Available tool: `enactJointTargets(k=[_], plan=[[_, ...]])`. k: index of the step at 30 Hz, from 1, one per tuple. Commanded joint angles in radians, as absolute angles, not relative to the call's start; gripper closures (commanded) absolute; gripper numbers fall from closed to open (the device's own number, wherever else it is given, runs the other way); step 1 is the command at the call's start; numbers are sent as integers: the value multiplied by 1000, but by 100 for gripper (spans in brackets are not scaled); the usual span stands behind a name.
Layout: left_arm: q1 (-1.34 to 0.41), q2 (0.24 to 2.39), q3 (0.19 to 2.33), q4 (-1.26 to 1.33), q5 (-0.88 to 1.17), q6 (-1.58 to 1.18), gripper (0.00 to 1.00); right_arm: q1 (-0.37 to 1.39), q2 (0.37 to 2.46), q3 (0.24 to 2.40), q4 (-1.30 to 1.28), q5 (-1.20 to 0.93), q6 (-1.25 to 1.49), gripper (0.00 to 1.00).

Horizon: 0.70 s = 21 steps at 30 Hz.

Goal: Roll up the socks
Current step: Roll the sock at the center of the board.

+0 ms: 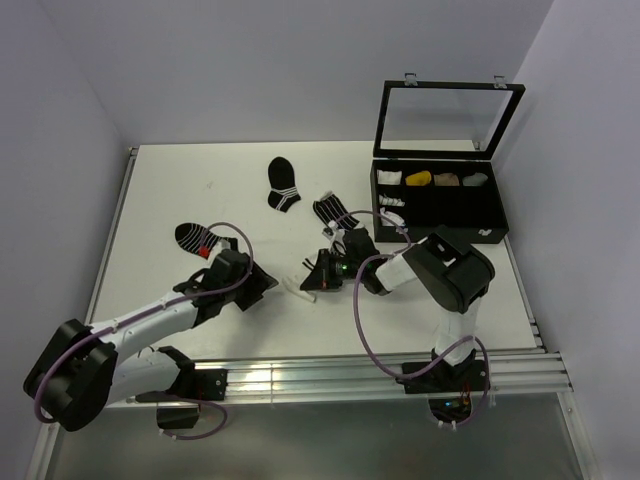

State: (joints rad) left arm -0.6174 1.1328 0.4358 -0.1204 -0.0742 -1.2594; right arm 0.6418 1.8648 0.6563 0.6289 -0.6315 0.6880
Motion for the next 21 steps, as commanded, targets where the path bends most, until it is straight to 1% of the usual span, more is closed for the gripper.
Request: enactJointTargets(k=[1,5,9,14,18,21], plan=[[-630,1175,445,-29,-58,-1236,37,605,1916,601,759,-718,794,100],[-650,1255,466,-11,-51,-1230,37,583,1927,594,762,-712,813,100],[-669,1324,479,46,-49,-1227,39,574,1948,598,741,-712,825,100],[-678,1373,492,72,-55,-1218,45,555,1979,592,761,-722,851,100],[-683,1411,502,78,-52,-1209,53,545,1996,592,768,-730,868,100],[-692,1448,508,89,-48,-1204,57,541,2002,595,765,-732,871,100]])
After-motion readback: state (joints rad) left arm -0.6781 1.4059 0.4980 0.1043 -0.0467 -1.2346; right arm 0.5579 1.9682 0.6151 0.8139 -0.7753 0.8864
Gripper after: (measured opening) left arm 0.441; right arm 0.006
